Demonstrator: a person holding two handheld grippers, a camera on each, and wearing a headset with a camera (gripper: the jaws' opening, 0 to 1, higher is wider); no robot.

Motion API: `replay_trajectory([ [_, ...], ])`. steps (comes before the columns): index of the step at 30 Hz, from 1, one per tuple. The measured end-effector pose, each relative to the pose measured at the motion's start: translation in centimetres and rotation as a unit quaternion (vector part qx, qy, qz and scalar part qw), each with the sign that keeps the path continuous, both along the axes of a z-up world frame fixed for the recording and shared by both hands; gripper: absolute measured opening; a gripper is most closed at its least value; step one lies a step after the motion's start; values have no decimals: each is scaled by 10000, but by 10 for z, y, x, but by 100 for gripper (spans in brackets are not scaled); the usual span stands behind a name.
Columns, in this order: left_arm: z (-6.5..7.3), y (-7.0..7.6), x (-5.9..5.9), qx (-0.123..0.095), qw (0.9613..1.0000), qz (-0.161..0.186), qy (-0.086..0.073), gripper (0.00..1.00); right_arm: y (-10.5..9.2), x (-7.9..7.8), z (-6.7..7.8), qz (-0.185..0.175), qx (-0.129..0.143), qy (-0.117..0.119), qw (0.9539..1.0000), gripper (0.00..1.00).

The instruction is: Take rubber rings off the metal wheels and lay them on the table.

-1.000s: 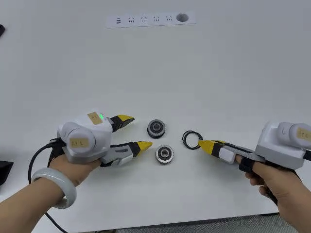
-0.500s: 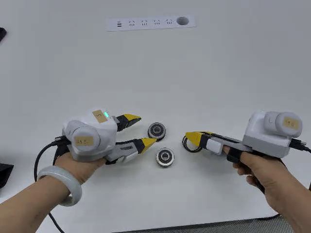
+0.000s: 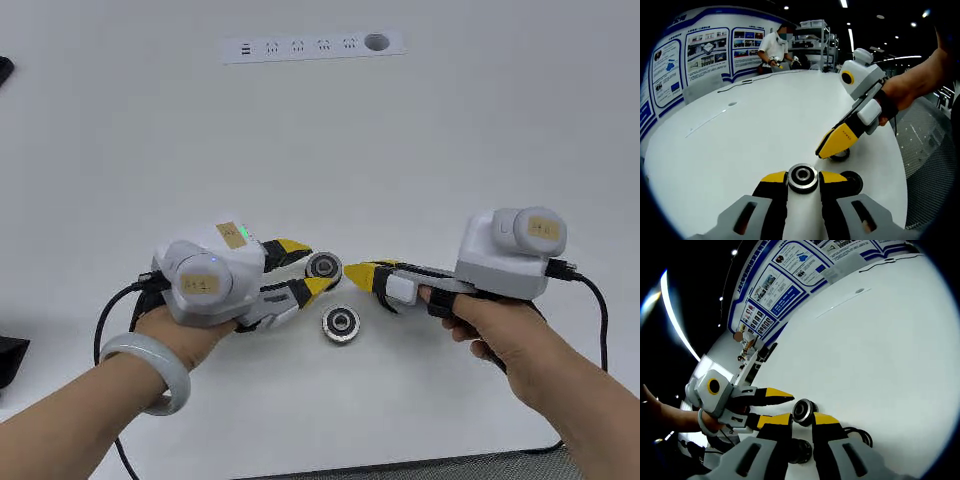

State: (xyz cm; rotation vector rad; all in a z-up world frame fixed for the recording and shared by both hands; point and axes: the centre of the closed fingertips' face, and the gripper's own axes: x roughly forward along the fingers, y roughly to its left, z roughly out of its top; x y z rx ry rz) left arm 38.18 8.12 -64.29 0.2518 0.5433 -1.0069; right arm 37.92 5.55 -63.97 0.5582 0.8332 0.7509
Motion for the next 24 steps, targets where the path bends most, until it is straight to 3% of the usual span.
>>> replay_trajectory([
  [15,-9,-5,2,242,9996,-117,37,18,7,3,-4,37,15,50,10000,17],
  [24,-9,-6,4,232,9997,-112,1,14,10,13,-16,104,-15,147,9998,18],
])
